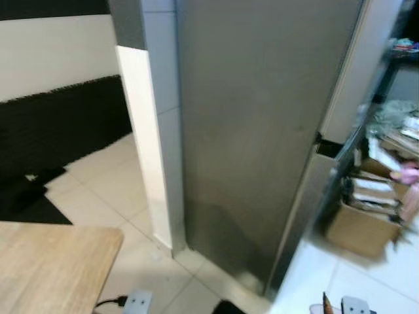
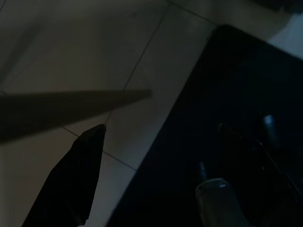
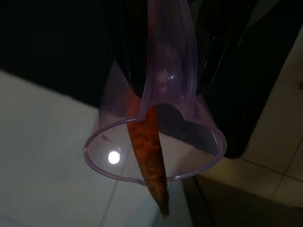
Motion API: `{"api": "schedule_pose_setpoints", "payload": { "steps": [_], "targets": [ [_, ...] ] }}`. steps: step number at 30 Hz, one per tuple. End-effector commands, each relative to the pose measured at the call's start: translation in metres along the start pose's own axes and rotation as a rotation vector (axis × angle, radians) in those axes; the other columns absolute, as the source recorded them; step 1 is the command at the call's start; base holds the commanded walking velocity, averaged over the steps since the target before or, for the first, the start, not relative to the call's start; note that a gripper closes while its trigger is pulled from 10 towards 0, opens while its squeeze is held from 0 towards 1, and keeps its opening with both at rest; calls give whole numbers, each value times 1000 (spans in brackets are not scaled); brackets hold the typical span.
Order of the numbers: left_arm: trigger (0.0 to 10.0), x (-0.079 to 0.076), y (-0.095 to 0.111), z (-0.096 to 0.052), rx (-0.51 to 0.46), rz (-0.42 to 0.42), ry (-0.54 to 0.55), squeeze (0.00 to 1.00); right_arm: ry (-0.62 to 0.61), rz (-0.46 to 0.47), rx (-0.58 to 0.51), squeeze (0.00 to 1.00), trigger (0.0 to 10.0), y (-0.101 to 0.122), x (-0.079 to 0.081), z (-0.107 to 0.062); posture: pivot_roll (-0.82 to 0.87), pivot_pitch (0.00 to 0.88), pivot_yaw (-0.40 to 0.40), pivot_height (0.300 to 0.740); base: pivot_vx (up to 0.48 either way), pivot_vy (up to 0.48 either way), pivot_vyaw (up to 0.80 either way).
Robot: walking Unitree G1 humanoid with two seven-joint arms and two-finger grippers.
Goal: Restocking fridge
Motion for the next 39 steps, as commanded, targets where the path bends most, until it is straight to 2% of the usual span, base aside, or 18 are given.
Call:
{"api": "schedule_pose_setpoints", "payload": {
  "steps": [1, 12, 24, 39],
  "targets": [
    [10000, -4, -1, 1, 6, -4, -6, 0, -12, 7, 13, 0, 10000, -3, -4, -1, -1, 77, 16, 740, 0, 0, -800],
    [10000, -6, 0, 1, 1, -14, -3, 0, -12, 0, 11, 0, 10000, 0, -6, 0, -2, 78, 11, 740, 0, 0, -800],
    [10000, -6, 6, 2, -23, -62, 8, 0, -6, -1, -16, 0, 10000, 5, -5, 1, -6, 77, 10, 740, 0, 0, 0],
    [10000, -5, 5, 2, -21, -73, 15, 0, -2, -9, -23, 0, 10000, 7, -5, 1, -7, 78, 8, 740, 0, -290, 0]
  ]
}}
Point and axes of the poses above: a point about 5 cm out from each wrist's last joint towards the gripper, its own z axis pointing out of the wrist towards the gripper, its own y axis along the axis of the wrist's last joint, x = y × z, the point moved 3 cm from there along z, pointing out of the wrist towards the gripper, and after that the axes turned 1 degree about -z, right-handed, at the moved point
